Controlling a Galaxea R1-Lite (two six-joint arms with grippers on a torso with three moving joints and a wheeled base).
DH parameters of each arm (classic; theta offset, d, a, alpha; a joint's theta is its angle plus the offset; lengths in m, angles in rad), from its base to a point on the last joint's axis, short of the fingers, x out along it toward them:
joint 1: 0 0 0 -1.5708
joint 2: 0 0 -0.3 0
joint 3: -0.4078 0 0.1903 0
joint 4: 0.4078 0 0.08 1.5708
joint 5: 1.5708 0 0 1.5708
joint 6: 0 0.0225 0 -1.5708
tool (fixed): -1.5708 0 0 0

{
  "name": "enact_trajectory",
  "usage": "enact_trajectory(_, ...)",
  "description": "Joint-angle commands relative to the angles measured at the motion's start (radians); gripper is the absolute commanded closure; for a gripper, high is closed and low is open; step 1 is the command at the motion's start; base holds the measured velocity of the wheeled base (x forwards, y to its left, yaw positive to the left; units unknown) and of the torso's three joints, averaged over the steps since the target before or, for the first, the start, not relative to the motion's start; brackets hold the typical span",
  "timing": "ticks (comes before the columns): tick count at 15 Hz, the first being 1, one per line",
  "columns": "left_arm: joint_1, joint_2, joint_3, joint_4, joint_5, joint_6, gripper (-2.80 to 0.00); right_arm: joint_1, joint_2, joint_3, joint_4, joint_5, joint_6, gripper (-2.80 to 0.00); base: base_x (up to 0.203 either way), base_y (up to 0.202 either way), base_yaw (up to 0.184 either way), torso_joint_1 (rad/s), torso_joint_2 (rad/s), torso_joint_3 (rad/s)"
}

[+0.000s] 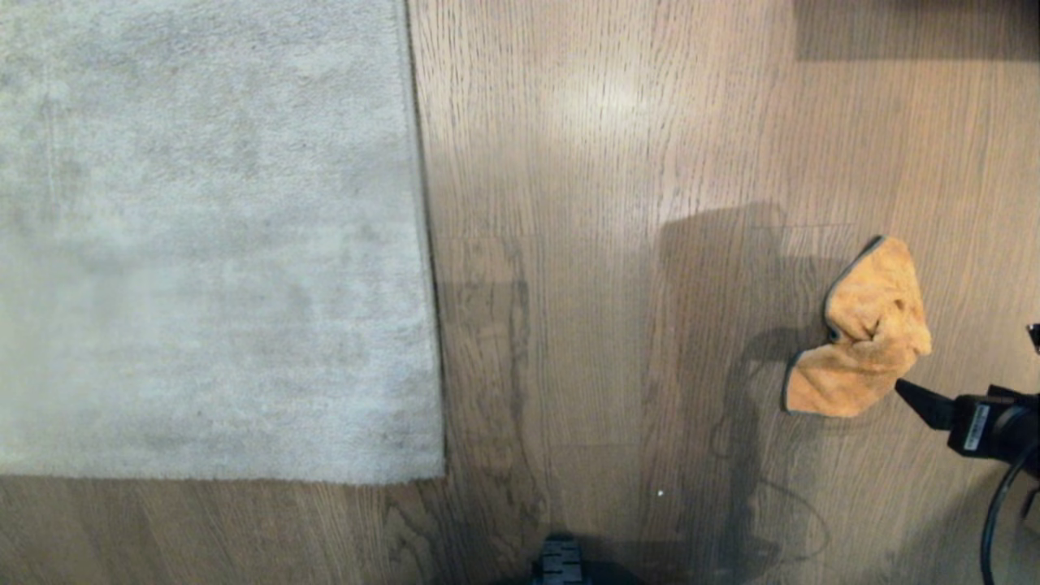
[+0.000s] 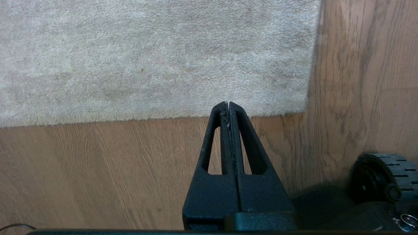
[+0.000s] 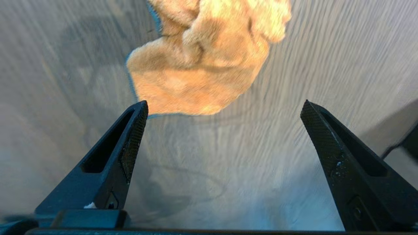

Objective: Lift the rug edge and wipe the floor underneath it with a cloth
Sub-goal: Pick up the rag

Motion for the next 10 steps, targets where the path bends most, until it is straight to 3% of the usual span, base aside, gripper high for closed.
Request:
enact_trajectory(1, 0.000, 0.000, 0.000, 0.000, 0.000, 0.000, 0.00, -0.011, 0.042, -0.002, -0.023, 0.000, -0.007, -2.80, 0.000, 0.000, 0.000, 0.000, 0.00, 0.000)
enact_trajectory(10, 0.000, 0.000, 0.000, 0.000, 0.000, 0.000, 0.00, -0.027, 0.204, -0.104, -0.147, 0.007, 0.004, -2.80, 0.000, 0.000, 0.000, 0.000, 0.00, 0.000)
